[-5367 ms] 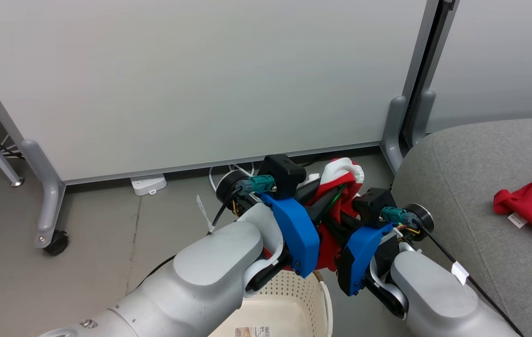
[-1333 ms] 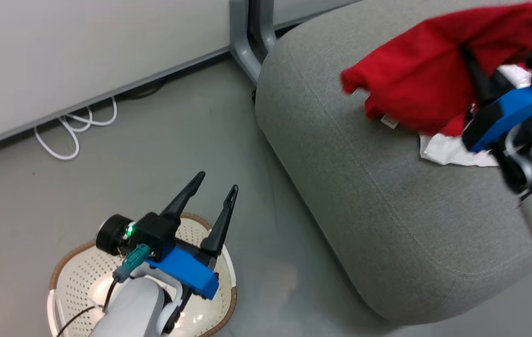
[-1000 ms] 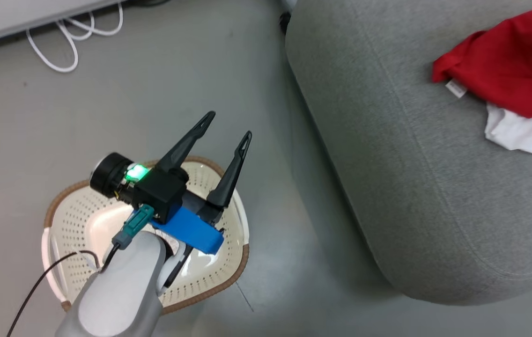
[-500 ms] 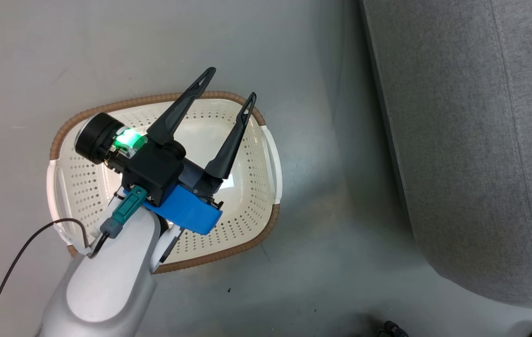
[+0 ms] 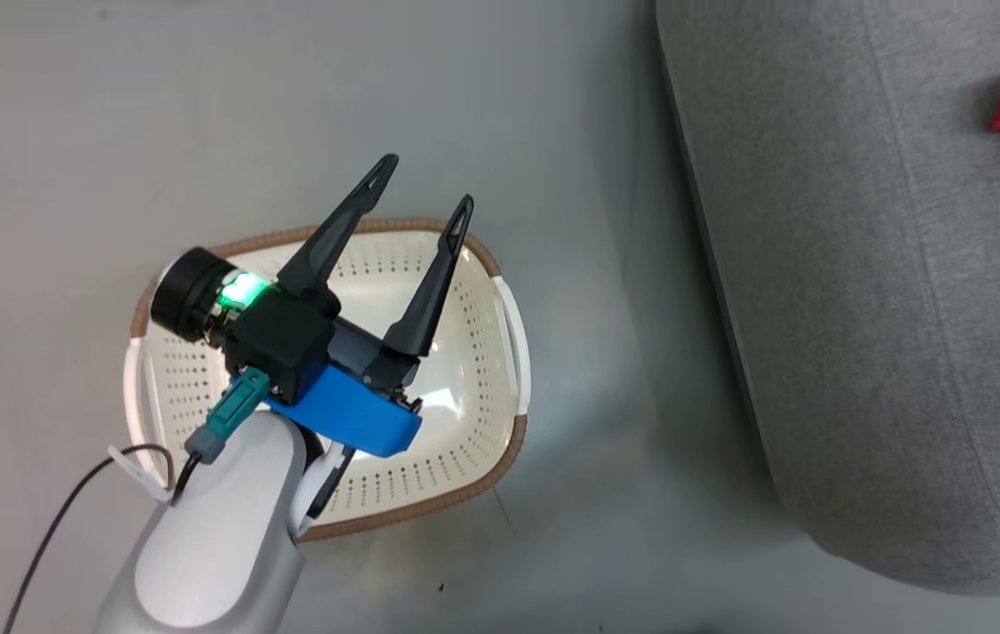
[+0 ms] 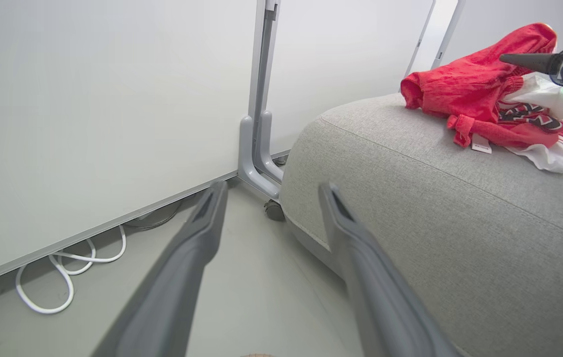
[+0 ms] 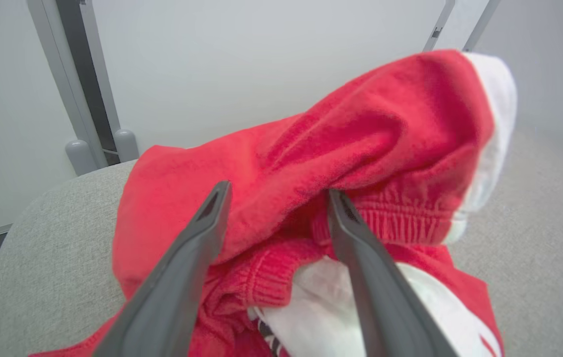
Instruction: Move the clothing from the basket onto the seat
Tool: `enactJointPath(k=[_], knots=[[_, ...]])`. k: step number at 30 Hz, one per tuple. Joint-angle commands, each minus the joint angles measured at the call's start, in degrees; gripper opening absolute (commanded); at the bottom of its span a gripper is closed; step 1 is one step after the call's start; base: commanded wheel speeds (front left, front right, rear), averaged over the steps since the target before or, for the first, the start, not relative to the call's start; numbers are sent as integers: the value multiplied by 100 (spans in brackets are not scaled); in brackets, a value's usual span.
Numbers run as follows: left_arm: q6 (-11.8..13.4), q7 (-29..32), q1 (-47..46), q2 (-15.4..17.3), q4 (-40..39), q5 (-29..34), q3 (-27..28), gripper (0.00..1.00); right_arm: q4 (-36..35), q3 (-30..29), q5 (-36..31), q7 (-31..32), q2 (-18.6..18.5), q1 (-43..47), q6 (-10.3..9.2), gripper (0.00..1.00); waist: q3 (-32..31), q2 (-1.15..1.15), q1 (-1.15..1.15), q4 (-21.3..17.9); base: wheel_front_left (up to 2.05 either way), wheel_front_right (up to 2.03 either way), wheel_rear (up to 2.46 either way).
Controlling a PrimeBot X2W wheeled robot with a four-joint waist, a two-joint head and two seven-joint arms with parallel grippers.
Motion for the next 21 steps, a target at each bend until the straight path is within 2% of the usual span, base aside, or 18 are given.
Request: enactJointPath(k=[1,5,12,21], knots=[[10,-19,97,-7,13,-29,49,100,-35,31,-33,-26,5,155,-7,100,-268,0,0,27,0,0,0],[-3,-19,439,-118,54,-142,195,100,-113,173,-204,-28,49,500,-8,100,-831,0,0,112,0,0,0],[-34,-18,1281,-341,165,-413,561,100,-527,470,-576,-28,363,1356,-7,100,-1926,0,0,342,0,0,0],[-3,-18,2394,-511,226,-641,1126,100,-1808,814,-938,38,1025,2851,-7,100,-3016,0,0,735,0,0,0]])
